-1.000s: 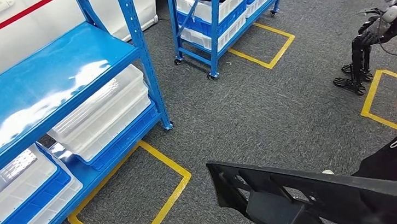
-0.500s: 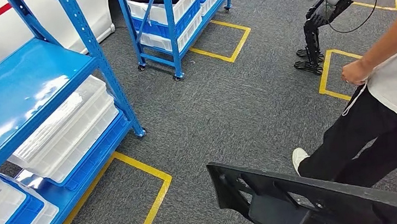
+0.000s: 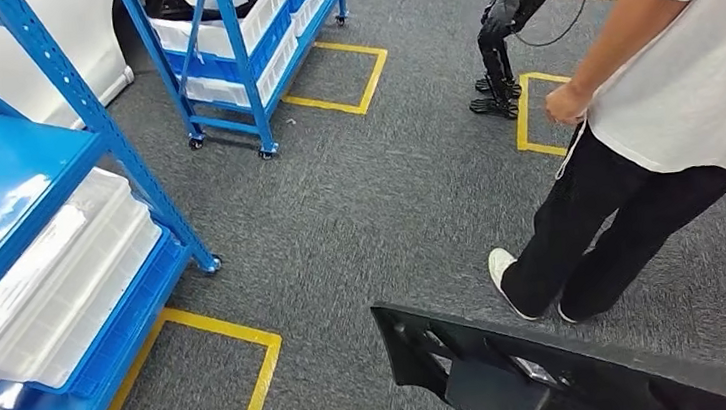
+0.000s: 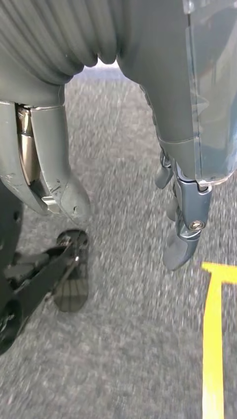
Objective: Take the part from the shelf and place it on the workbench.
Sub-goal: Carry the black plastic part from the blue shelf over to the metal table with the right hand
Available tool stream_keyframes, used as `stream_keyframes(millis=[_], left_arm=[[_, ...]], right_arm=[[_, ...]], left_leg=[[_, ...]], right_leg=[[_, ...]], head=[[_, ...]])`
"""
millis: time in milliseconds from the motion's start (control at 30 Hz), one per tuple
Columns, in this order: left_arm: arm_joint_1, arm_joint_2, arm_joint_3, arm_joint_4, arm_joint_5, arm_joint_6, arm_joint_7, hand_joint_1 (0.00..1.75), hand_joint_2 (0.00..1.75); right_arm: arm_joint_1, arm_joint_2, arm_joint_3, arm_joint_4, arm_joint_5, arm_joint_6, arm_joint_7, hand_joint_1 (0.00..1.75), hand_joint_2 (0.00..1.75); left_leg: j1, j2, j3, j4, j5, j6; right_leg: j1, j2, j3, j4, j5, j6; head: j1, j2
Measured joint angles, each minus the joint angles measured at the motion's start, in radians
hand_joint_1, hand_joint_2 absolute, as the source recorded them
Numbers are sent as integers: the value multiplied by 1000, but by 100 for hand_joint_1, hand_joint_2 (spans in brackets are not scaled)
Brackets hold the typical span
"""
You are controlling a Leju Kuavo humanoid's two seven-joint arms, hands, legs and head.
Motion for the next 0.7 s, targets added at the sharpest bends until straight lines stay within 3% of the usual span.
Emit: stream_keyframes(millis=[33, 67, 100, 167, 233, 267, 300, 333, 400, 467, 533, 600, 667, 700], left_arm=[[-1, 0, 2, 0, -1, 1, -1, 0, 175], [-1, 0, 3, 0, -2, 1, -3, 0, 175], [-1, 0, 6, 0, -4, 2, -5, 0, 175], [3, 1, 10, 0, -9, 3, -11, 0, 175], [6, 1, 12, 0, -15, 3, -16, 0, 175], [6, 1, 12, 0, -17, 3, -17, 0, 175], [6, 1, 12, 0, -19, 3, -18, 0, 175], [5, 1, 12, 0, -19, 3, -19, 0, 175], [4, -1, 12, 0, -21, 2, -22, 0, 175], [2, -3, 12, 0, -23, 2, -24, 0, 175], [-1, -3, 12, 0, -24, 2, -25, 0, 175], [-1, -3, 12, 0, -25, 2, -26, 0, 175], [1, -3, 12, 0, -28, 1, -26, 0, 175], [3, -3, 13, 0, -29, 1, -25, 0, 175]], right_arm=[[4, 3, -6, 0, 2, 6, 0, 175, 175], [7, 6, -13, 0, 5, 14, 0, 175, 175], [9, 9, -22, -1, 9, 24, 0, 175, 175], [12, 20, -40, -2, 17, 49, 0, 175, 175], [17, 30, -55, -3, 20, 69, 0, 175, 175], [21, 34, -62, -3, 20, 75, 0, 175, 175], [24, 37, -67, -4, 19, 78, 0, 175, 175], [28, 40, -72, -5, 19, 80, 0, 175, 175], [32, 48, -80, -10, 19, 86, 0, 175, 175], [35, 55, -88, -14, 20, 94, 0, 175, 175], [41, 61, -96, -17, 22, 96, 0, 175, 175], [45, 68, -102, -19, 24, 97, 0, 175, 175], [46, 75, -105, -19, 26, 100, 0, 175, 175], [47, 78, -107, -19, 27, 103, 0, 175, 175]], left_leg=[[-1, 13, 1, -3, 4, 8], [0, 26, 1, -7, 8, 16], [0, 41, 1, -11, 13, 24], [-6, 71, -4, -13, 17, 34], [-13, 104, -8, -13, 17, 36], [-16, 119, -8, -13, 17, 36], [-18, 132, -8, -13, 17, 36], [-20, 144, -7, -13, 16, 36], [-24, 165, -4, -13, 14, 33], [-26, 183, -1, -15, 13, 27], [-25, 197, 3, -17, 12, 19], [-24, 163, -6, 11, -14, 10], [-19, 105, -50, 113, -77, 4], [-16, 91, -80, 179, -108, 1]], right_leg=[[-1, 0, -3, 1, 2, 6], [-1, -19, -10, 11, -6, 10], [1, -48, -24, 40, -25, 13], [5, -108, -75, 153, -92, 15], [5, -123, -120, 261, -136, 16], [6, -126, -119, 271, -132, 14], [7, -129, -97, 237, -110, 10], [10, -141, -57, 171, -78, 4], [22, -181, 19, 35, -38, -13], [34, -198, 41, -16, -32, -25], [31, -176, 41, -26, -23, -34], [22, -156, 46, -43, -11, -44], [19, -137, 46, -51, -3, -51], [19, -126, 44, -50, -2, -52]], head=[[0, 0], [0, 0], [1, 0], [2, 0], [1, 0], [1, 0], [1, 0], [1, 0], [1, 0], [1, 0], [1, 0], [1, 0], [1, 0], [1, 0]])
